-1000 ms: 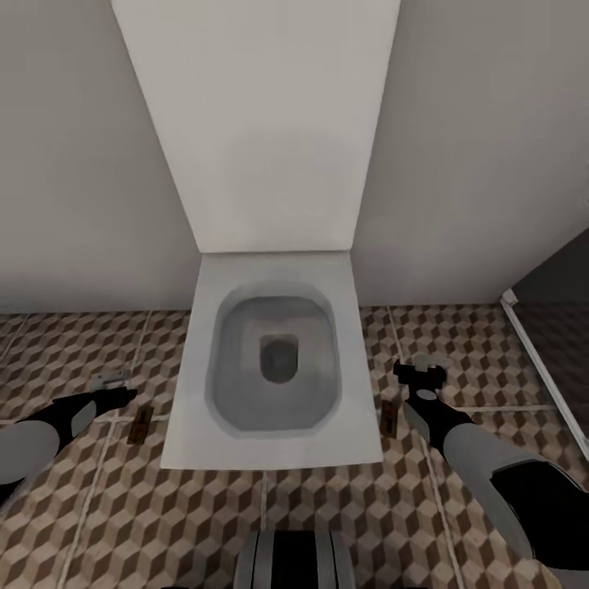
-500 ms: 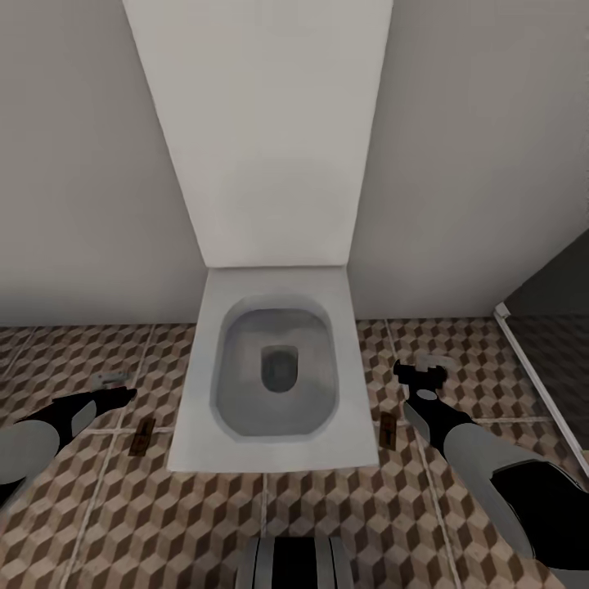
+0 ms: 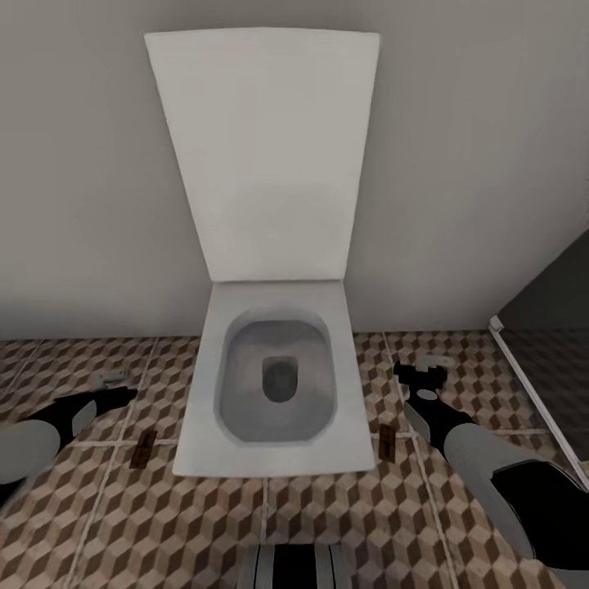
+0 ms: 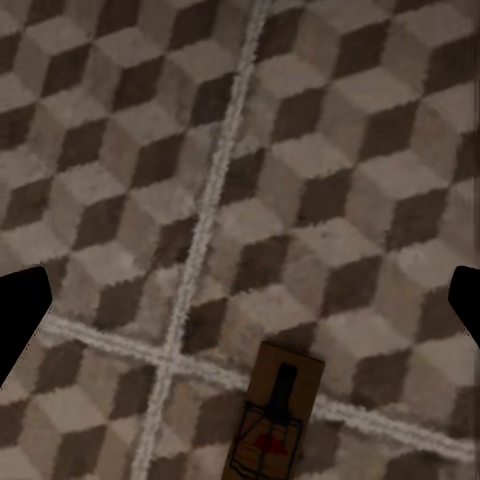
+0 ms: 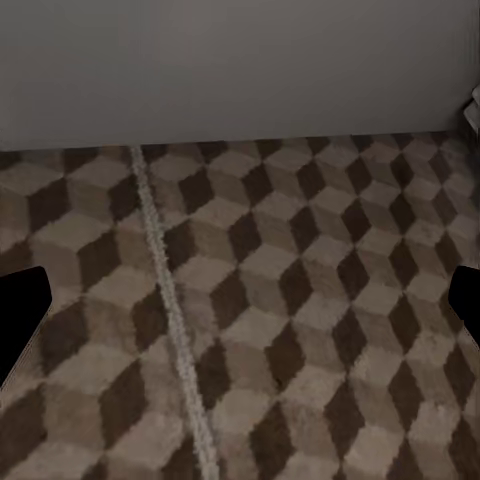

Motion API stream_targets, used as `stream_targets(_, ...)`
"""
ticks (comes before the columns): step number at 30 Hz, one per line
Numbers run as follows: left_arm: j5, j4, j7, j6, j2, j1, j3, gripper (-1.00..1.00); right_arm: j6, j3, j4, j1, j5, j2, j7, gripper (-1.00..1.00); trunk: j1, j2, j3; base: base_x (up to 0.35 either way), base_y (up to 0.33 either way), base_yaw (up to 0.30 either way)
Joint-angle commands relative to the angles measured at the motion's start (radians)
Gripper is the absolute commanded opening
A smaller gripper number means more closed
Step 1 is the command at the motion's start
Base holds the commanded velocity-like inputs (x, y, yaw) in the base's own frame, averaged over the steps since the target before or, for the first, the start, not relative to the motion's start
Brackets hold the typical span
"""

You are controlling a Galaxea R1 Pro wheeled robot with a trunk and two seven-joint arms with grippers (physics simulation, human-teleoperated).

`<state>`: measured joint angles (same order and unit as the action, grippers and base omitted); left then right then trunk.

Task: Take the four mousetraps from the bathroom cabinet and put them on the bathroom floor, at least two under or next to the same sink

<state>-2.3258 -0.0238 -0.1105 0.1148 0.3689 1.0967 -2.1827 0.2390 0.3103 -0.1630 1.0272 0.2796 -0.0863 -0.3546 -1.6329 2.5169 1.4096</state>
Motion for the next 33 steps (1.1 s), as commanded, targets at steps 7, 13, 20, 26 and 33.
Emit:
stream_targets(7, -0.01, -0.002, -0.006, 0.006, 0.001, 0.0, -0.008, 1.0, 0.003, 0.008, 0.0, 0.001, 0.011, -0.001, -0.003, 1.0, 0.003, -0.001, -0.027, 0.0, 0.0, 0.0)
stream_targets(13, -0.01, -0.002, -0.006, 0.006, 0.001, 0.0, -0.008, 1.0, 0.003, 0.008, 0.0, 0.0, 0.012, -0.001, -0.003, 1.0, 0.006, -0.003, -0.05, 0.0, 0.0, 0.0)
stream_targets(20, -0.01, -0.002, -0.006, 0.006, 0.002, 0.0, -0.008, 1.0, 0.003, 0.007, 0.0, 0.001, 0.012, -0.002, -0.003, 1.0, 0.009, -0.004, -0.077, 0.0, 0.0, 0.0)
stream_targets(26, -0.01, -0.002, -0.006, 0.006, 0.001, 0.0, -0.008, 1.0, 0.002, 0.007, 0.0, 0.0, 0.014, -0.003, -0.002, 1.0, 0.012, -0.006, -0.1, 0.0, 0.0, 0.0)
stream_targets(33, -0.01, -0.002, -0.006, 0.006, 0.002, 0.0, -0.008, 1.0, -0.002, 0.006, 0.0, 0.0, 0.015, -0.003, -0.001, 1.0, 0.015, -0.008, -0.127, -0.001, 0.0, 0.0)
